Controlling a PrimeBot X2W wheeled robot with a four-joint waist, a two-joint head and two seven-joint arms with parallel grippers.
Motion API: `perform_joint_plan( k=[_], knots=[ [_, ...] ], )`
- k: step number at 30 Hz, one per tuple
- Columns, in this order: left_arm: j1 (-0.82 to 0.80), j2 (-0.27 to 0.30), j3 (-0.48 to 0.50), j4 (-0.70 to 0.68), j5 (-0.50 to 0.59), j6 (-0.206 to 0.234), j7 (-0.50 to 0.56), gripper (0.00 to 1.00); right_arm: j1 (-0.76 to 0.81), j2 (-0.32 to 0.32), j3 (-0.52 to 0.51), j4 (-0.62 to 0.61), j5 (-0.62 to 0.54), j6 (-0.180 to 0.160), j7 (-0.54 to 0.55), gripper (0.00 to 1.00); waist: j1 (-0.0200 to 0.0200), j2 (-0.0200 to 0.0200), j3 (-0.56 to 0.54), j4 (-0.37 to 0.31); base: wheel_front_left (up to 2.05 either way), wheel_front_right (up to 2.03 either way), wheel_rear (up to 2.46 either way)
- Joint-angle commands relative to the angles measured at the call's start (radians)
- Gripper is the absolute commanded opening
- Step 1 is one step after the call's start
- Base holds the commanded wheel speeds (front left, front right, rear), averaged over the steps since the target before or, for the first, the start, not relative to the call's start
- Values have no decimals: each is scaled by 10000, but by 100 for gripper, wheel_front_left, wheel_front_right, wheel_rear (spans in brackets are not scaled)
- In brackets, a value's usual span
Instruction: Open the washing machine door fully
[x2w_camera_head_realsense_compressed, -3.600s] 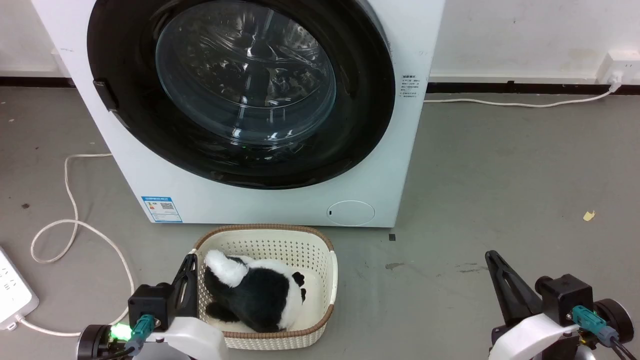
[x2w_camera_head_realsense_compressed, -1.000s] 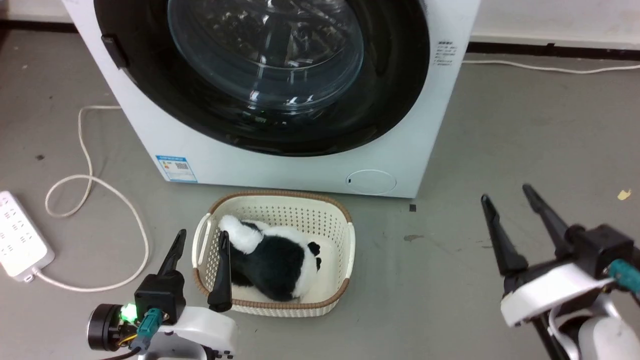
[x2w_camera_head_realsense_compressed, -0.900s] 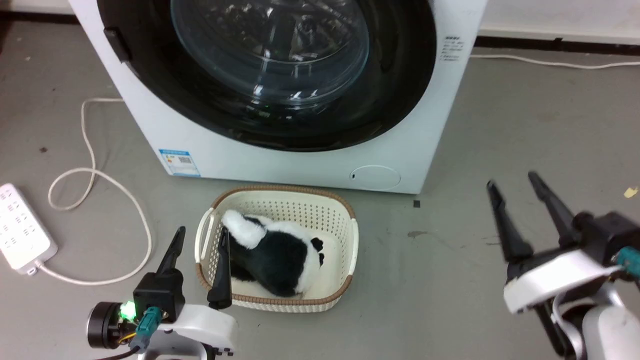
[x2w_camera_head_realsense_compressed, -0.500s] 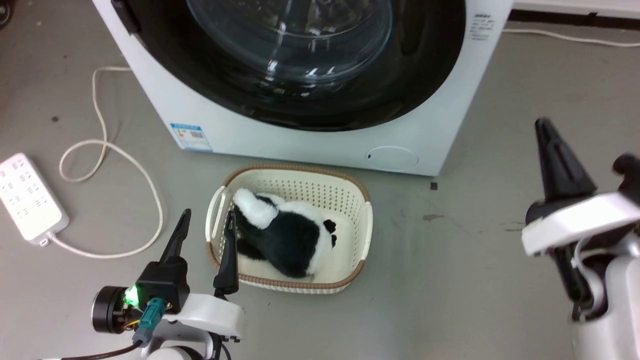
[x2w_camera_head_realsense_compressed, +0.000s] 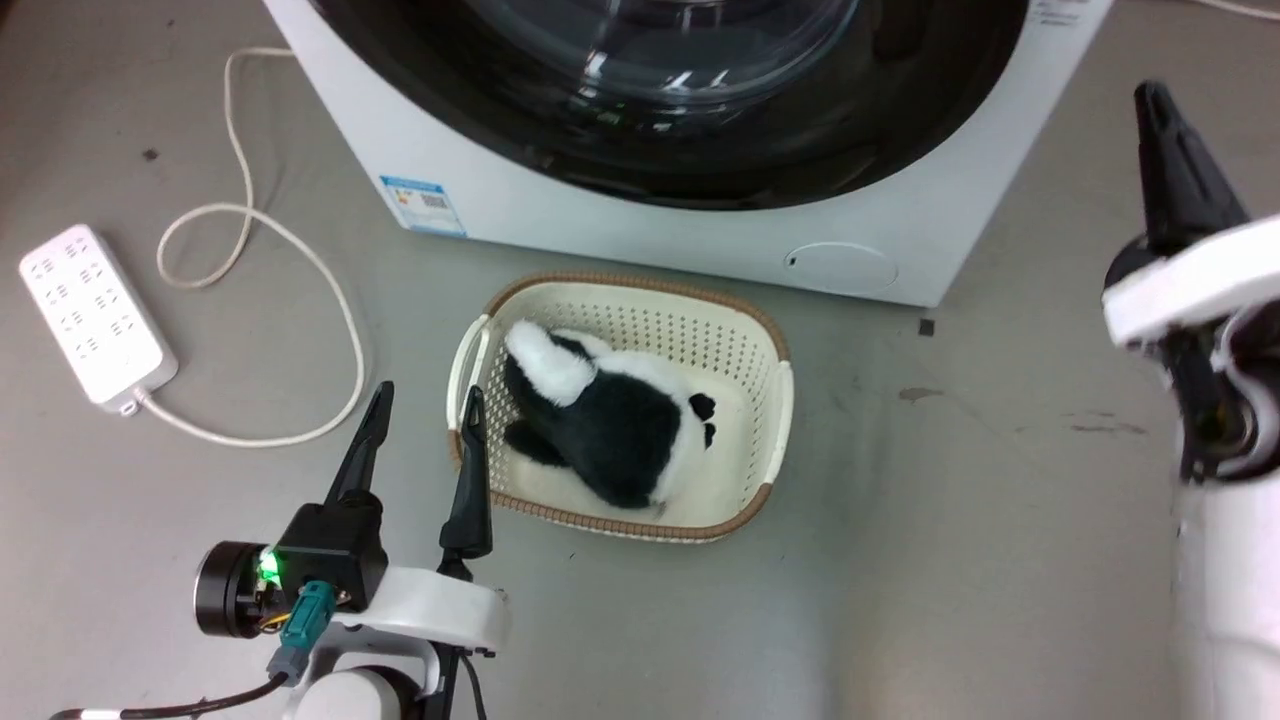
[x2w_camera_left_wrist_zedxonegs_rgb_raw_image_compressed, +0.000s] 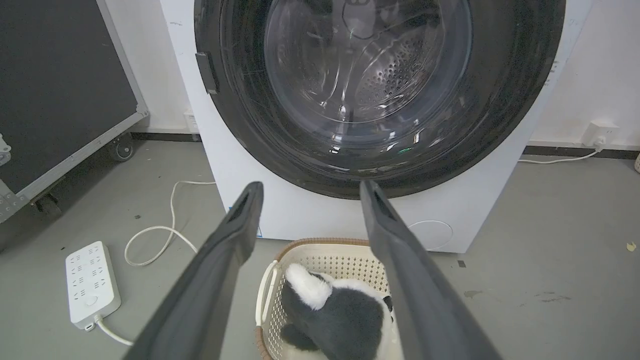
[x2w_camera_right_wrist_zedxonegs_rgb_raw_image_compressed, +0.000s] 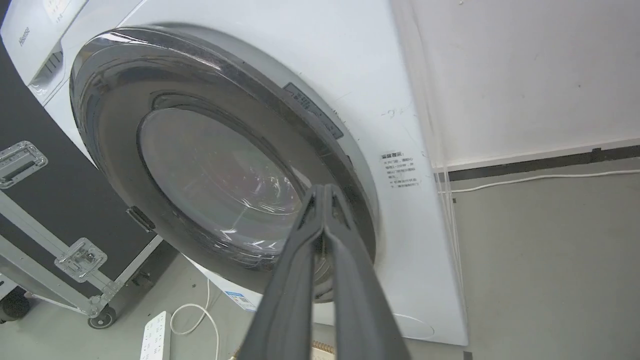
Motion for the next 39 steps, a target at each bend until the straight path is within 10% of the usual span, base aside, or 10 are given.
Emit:
perform_joint_plan(
  k=[1,39],
  knots=[
    [-211,8,-59,-66,-58,58,-144,100,-676,75,-268,360,334,-3,219,0,-1,0,191,151,0,0,0],
    [-1159,12,-996,-291,-518,481,-959,100,-8488,-518,-6573,7734,1086,-6,4900,0,-1,0,2175,1654,0,0,0]
  ],
)
